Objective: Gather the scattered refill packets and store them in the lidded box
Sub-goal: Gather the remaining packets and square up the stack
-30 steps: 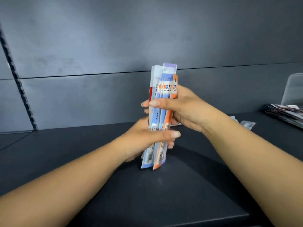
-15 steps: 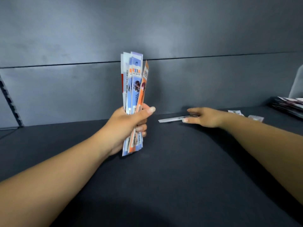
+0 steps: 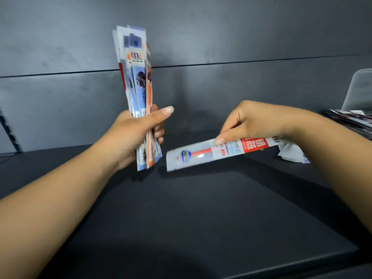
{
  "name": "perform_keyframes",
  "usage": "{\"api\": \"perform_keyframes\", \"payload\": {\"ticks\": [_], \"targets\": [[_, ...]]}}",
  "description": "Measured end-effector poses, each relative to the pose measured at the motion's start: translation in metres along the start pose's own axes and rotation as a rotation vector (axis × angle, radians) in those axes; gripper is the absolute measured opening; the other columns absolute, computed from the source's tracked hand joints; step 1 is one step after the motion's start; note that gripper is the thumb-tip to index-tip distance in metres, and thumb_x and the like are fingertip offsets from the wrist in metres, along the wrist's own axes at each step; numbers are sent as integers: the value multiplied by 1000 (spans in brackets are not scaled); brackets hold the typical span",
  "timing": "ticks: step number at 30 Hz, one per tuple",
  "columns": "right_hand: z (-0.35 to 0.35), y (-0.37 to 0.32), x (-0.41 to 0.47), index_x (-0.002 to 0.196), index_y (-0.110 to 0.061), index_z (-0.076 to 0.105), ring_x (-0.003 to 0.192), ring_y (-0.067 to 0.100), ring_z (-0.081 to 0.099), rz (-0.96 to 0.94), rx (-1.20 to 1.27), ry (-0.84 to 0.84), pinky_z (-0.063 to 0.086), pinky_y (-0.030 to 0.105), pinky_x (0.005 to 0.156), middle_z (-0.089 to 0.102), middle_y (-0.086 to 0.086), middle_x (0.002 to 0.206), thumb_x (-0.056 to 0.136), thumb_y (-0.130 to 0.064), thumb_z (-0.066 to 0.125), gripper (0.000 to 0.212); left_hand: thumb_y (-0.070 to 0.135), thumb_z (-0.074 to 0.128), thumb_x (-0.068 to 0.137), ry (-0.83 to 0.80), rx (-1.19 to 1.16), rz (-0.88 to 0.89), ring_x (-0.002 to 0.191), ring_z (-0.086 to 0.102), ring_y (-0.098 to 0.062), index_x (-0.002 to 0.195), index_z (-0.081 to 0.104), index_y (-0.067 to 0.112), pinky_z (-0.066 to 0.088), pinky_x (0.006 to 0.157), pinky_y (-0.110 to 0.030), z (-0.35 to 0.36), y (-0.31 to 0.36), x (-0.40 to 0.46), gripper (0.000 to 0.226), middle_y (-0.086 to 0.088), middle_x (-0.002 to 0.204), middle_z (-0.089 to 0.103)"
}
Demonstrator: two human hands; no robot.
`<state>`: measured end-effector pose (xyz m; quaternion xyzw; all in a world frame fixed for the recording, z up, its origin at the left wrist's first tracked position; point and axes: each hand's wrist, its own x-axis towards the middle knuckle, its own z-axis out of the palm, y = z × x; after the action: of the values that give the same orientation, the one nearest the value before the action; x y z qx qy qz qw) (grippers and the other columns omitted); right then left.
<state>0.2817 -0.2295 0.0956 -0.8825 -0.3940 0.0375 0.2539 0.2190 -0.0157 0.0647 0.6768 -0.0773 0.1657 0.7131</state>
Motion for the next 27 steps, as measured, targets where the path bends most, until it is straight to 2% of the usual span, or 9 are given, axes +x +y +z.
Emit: {"api": "perform_keyframes", "payload": {"ticks": [3,7,13,16,19,21,23,25,27], "targets": [[10,-31,-10,65,-21,74,51,3,45,-94,-111,-167,37,15,51,64,1,60,61,-49,67,29,22,81,56,-243,30,-255,54,68,-14,61,57,18,53,50,-24,3,7,-11,25,1,58,68],[12,-49,-16,57,-16,68,48,3,40,-266,-181,-43,31,14,50,52,0,51,59,-53,62,38,38,86,42,-738,-80,-523,72,72,-25,74,75,16,60,62,-36,17,2,-30,40,-10,79,73],[12,-44,-15,51,2,53,48,12,36,-407,-222,627,30,16,46,38,10,41,84,-49,49,60,35,91,26,-725,-69,-546,49,67,-16,67,75,19,51,42,-20,21,6,-37,46,-5,61,71],[24,-42,-6,46,-11,34,41,20,23,-510,-297,946,21,23,42,29,1,40,85,-39,43,49,25,87,44,-832,-186,-546,52,62,-11,77,72,21,52,53,-22,22,2,-35,36,0,64,67],[31,-39,0,50,-7,51,40,27,43,-673,-330,1087,33,24,44,50,9,44,89,-36,44,49,11,78,54,-908,-263,-546,58,59,-10,88,69,19,54,63,-27,26,-4,-33,35,2,67,62],[32,-37,3,75,-5,65,69,26,56,-757,-349,1121,40,28,68,67,10,72,89,-37,46,40,2,70,51,-807,-311,-439,55,55,-8,81,68,19,52,62,-25,34,-6,-32,34,4,63,57],[30,-42,4,110,-9,58,105,18,48,-589,-215,1124,31,29,94,59,10,111,81,-42,56,44,3,62,51,-599,-307,-266,54,54,-9,74,66,19,51,60,-25,41,-5,-33,29,4,61,57],[26,-53,-1,132,-14,39,125,12,38,-313,321,885,27,33,108,43,1,132,72,-44,66,72,6,65,48,-490,-257,-150,57,59,-10,77,66,20,53,61,-27,44,-4,-36,32,4,62,60],[25,-59,-4,126,-14,46,112,19,57,-209,916,474,42,41,102,60,2,120,65,-39,72,71,9,68,49,-524,-133,-121,61,61,-12,84,65,21,55,67,-30,45,-5,-38,37,3,63,61]]}}
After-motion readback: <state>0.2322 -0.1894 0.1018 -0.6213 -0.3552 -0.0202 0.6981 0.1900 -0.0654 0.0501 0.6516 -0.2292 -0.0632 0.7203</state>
